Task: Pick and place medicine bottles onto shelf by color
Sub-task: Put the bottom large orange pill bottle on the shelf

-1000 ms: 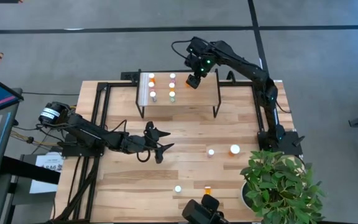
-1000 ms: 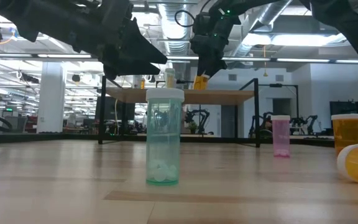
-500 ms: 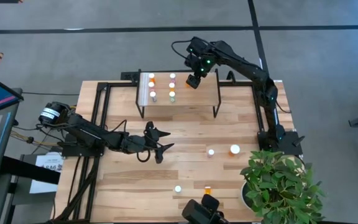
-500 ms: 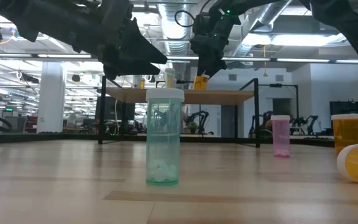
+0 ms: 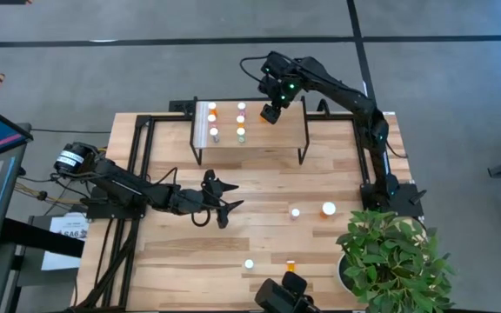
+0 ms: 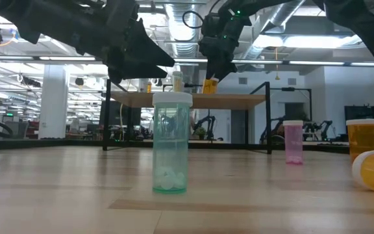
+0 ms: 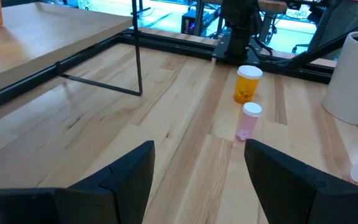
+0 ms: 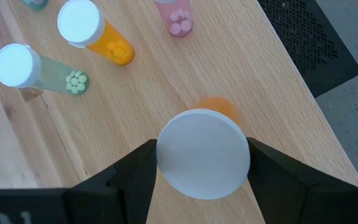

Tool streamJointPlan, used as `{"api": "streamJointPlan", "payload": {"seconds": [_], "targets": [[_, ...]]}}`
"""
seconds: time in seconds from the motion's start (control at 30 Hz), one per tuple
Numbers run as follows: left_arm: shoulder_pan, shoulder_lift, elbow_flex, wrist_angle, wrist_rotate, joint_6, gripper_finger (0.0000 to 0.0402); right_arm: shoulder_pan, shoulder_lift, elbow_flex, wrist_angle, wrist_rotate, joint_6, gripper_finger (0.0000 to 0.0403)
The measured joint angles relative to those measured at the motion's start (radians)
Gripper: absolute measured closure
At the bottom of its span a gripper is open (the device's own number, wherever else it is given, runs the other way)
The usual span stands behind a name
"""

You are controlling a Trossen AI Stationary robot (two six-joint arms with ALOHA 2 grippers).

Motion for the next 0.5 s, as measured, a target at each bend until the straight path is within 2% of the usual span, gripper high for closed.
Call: {"api": "streamJointPlan", "payload": {"seconds": [0.5], "targets": [[0.000,0.000,0.000,0.000,0.000,-0.003,0.0164,0.000,0.000,0.000,-0.010,0.000,0.000,0.0147]]}}
